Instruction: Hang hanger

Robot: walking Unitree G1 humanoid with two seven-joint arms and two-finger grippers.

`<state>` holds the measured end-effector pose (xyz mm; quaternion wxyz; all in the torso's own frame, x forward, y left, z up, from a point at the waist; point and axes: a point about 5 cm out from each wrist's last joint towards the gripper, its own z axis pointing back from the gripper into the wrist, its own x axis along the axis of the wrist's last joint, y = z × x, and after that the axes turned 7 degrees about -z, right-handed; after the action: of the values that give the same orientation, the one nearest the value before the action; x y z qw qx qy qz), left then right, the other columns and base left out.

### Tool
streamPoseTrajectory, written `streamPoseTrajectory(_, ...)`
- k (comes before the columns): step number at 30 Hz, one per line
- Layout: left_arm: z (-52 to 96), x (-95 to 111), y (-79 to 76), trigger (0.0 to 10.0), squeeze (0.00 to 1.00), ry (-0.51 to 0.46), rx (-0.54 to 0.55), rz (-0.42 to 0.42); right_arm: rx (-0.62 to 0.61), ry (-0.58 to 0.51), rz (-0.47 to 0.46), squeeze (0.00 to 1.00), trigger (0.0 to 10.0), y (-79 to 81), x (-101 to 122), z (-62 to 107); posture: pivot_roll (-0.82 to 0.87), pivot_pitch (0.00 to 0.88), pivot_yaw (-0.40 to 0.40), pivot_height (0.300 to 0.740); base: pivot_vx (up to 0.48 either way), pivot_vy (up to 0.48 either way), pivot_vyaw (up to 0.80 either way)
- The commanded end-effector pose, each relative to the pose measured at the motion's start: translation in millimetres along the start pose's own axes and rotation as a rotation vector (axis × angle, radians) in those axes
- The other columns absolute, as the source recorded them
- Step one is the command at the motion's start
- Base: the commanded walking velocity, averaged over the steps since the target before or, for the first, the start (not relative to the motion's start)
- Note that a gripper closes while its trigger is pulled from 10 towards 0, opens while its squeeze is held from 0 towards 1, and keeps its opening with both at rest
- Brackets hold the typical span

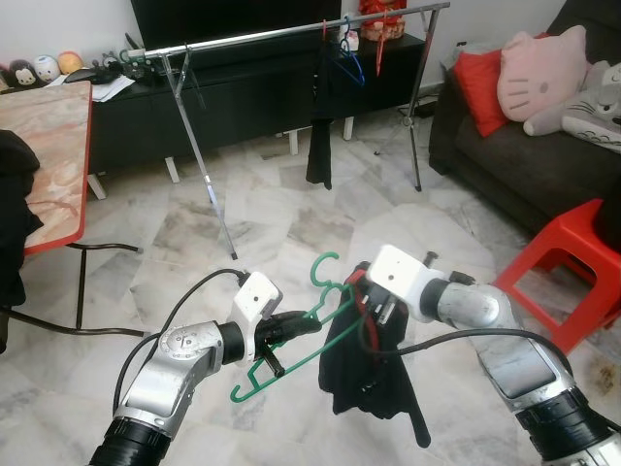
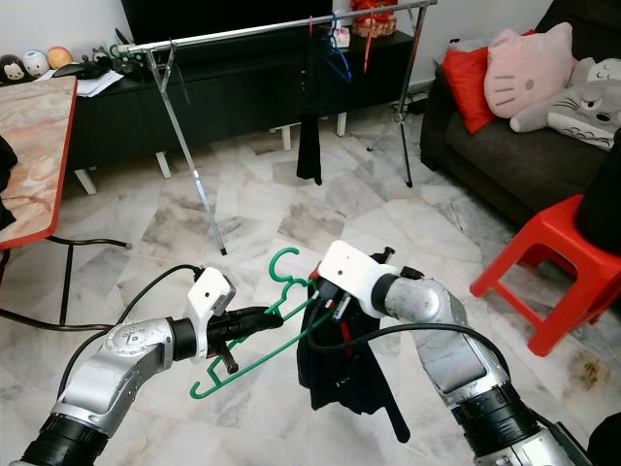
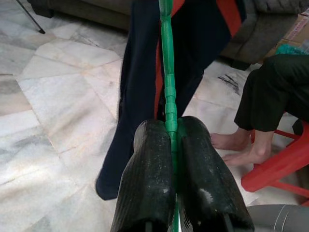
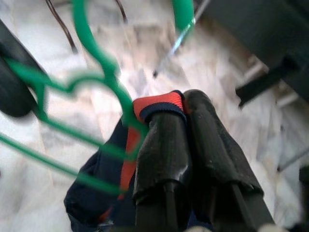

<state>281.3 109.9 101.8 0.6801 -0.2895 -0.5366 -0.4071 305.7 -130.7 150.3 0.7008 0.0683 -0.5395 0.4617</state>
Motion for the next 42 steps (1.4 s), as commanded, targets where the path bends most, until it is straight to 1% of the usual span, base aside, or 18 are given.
streamPoseTrajectory(1,-1.6,5.2,-2.1,10.0,0.0,-0.019,-0.013,-0.02,0.012,-0.1,0.038,0.0,10.0,0.9,19.5,1.8,-0.06,0.0,-0.003,0.74,0.0,0.0,0.0)
streamPoseTrajectory(3,-1.7,5.4,-3.1,10.0,0.0,-0.019,-0.018,-0.019,0.004,-0.127,0.056,0.0,10.0,0.3,22.9,1.8,-0.06,0.0,-0.004,0.74,0.0,0.0,0.0)
streamPoseTrajectory(4,-1.8,5.3,-3.4,10.0,0.0,-0.019,-0.019,-0.018,0.001,-0.149,0.05,0.0,10.0,-0.1,26.5,2.2,-0.06,0.0,-0.004,0.74,0.0,0.0,0.0)
streamPoseTrajectory(5,-1.5,5.3,-3.9,10.0,0.0,-0.017,-0.023,-0.015,0.009,-0.179,0.044,0.0,10.0,0.2,32.0,3.5,-0.07,0.0,-0.004,0.74,0.0,0.0,0.0)
streamPoseTrajectory(6,-1.4,5.1,-4.4,10.0,0.0,-0.016,-0.025,-0.013,0.03,-0.181,0.046,0.0,10.0,2.4,33.5,4.5,-0.07,0.0,-0.004,0.74,0.0,0.0,0.0)
streamPoseTrajectory(8,-1.2,4.3,-5.0,10.0,0.0,-0.013,-0.028,-0.012,0.085,-0.16,0.059,0.0,10.0,9.3,31.7,5.7,-0.07,0.0,-0.004,0.74,0.0,0.0,0.0)
streamPoseTrajectory(9,-1.2,4.3,-5.0,10.0,0.0,-0.013,-0.028,-0.012,0.085,-0.16,0.059,0.0,10.0,9.3,31.7,5.7,-0.07,0.0,-0.004,0.74,0.0,0.0,0.0)
streamPoseTrajectory(10,-1.4,4.1,-5.2,10.0,0.0,-0.011,-0.03,-0.012,0.124,-0.137,0.074,0.0,10.0,15.0,27.7,6.7,-0.07,0.0,-0.004,0.74,0.0,0.0,0.0)
streamPoseTrajectory(11,-1.4,4.1,-5.2,10.0,0.0,-0.011,-0.03,-0.012,0.124,-0.137,0.074,0.0,10.0,15.0,27.7,6.7,-0.07,0.0,-0.004,0.74,0.0,0.0,0.0)
streamPoseTrajectory(13,-1.1,4.0,-4.7,10.0,0.0,-0.009,-0.03,-0.013,0.194,-0.07,0.085,0.0,10.0,25.9,14.7,9.8,-0.07,0.0,-0.005,0.74,0.0,0.0,0.0)
streamPoseTrajectory(15,-0.9,3.8,-4.4,10.0,0.0,-0.008,-0.029,-0.014,0.207,-0.025,0.089,0.0,10.0,29.0,5.9,11.6,-0.07,0.0,-0.005,0.74,0.0,0.0,0.0)
streamPoseTrajectory(20,-1.6,4.0,-4.3,10.0,0.0,-0.009,-0.026,-0.016,0.154,0.009,0.068,0.0,10.0,21.5,0.7,12.9,-0.07,0.0,-0.004,0.74,0.0,0.0,0.0)
streamPoseTrajectory(23,-2.6,4.4,-2.4,10.0,0.0,-0.013,-0.007,-0.022,0.158,0.013,0.072,0.0,10.0,19.9,0.4,15.3,-0.07,0.0,-0.004,0.74,0.0,0.0,0.0)
streamPoseTrajectory(24,-3.0,5.4,0.3,10.0,0.0,-0.018,0.016,-0.022,0.161,0.017,0.074,0.0,10.0,19.4,-0.1,17.6,-0.07,0.0,-0.005,0.74,0.0,0.0,0.0)
streamPoseTrajectory(27,-3.6,6.8,5.5,10.0,0.0,-0.028,0.063,-0.03,0.174,0.046,0.077,0.0,10.0,19.8,-4.8,22.1,-0.07,0.0,-0.005,0.74,0.0,0.0,0.0)
streamPoseTrajectory(31,-3.9,7.1,7.4,10.0,0.0,-0.029,0.08,-0.029,0.183,0.055,0.081,0.0,10.0,20.6,-6.1,25.8,-0.07,0.0,-0.005,0.74,0.0,0.0,0.0)
streamPoseTrajectory(41,-6.1,8.4,8.8,10.0,0.0,-0.039,0.099,-0.035,0.188,0.072,0.081,0.0,10.0,23.2,-7.9,24.4,-0.07,0.0,-0.008,0.74,0.0,0.0,0.0)
streamPoseTrajectory(42,-6.1,8.7,9.3,10.0,0.0,-0.042,0.106,-0.036,0.187,0.071,0.079,0.47,10.0,22.8,-7.6,24.0,-0.07,0.0,-0.008,0.74,0.0,0.0,0.0)
